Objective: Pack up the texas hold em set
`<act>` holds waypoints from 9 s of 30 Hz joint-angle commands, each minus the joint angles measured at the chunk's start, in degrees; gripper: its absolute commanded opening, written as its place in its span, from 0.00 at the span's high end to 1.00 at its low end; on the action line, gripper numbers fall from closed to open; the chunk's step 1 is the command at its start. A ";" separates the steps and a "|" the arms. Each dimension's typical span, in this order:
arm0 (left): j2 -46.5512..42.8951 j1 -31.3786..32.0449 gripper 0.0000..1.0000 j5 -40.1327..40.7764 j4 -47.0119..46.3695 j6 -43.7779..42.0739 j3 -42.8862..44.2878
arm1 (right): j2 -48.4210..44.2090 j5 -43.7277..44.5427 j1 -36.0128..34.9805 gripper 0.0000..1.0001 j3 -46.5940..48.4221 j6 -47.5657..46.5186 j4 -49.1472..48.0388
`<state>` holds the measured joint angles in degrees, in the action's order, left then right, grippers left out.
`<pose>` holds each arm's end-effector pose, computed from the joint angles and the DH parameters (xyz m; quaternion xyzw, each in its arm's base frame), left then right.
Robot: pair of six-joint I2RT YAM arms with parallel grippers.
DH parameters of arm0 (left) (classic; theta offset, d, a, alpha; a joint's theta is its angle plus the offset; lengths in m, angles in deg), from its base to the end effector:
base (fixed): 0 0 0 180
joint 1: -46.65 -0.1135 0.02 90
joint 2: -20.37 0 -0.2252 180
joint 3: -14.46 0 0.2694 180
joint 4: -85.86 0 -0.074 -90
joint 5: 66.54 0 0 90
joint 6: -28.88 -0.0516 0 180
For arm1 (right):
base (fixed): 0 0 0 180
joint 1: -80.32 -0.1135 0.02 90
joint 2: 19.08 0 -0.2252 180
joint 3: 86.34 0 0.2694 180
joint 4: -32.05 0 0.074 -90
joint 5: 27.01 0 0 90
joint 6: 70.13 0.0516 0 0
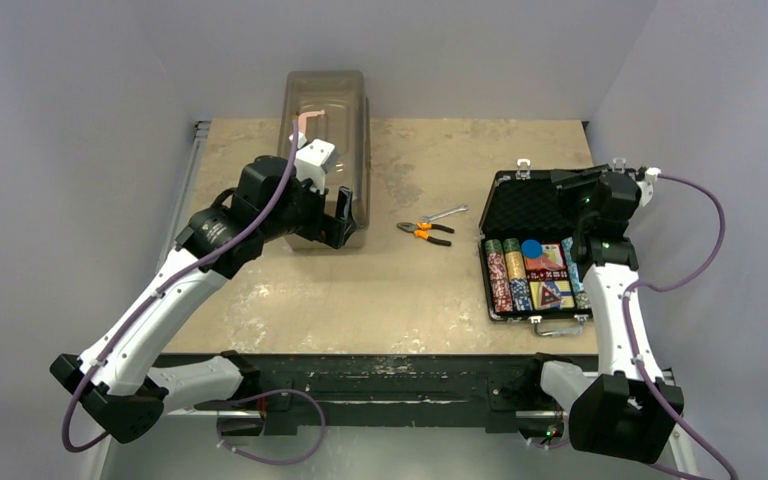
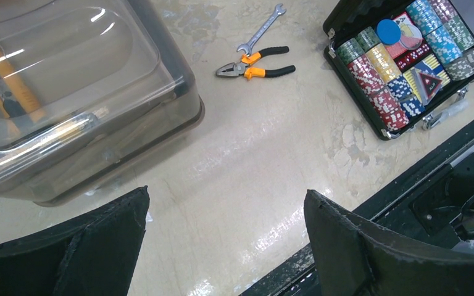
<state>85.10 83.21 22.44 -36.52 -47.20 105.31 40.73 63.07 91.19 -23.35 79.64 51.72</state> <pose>0.2186 -0.1633 0.3701 0.1755 0.8546 -0.2154 0.4386 0.2908 -0.0559 0.2874 0.4635 0.6535 0.2472 0.5450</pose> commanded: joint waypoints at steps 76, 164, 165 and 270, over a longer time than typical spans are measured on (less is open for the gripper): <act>-1.72 1.62 0.08 -2.59 -0.24 0.26 1.17 | -15.29 18.04 -0.38 0.95 -1.69 -1.25 50.21; 57.82 23.42 1.00 -10.25 -21.05 12.55 32.47 | -15.64 -2.45 -3.52 0.77 -14.24 -18.74 42.56; 58.79 23.65 1.00 -10.20 -20.88 12.59 33.98 | -15.12 -2.19 -3.80 0.84 -14.19 -18.91 42.54; 64.16 21.80 1.00 -14.82 -21.24 22.09 22.60 | 3.75 35.29 13.99 1.00 -4.16 -0.86 42.51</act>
<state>149.57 104.93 6.35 -65.98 -25.08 130.88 42.96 95.83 104.81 -29.60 77.43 96.77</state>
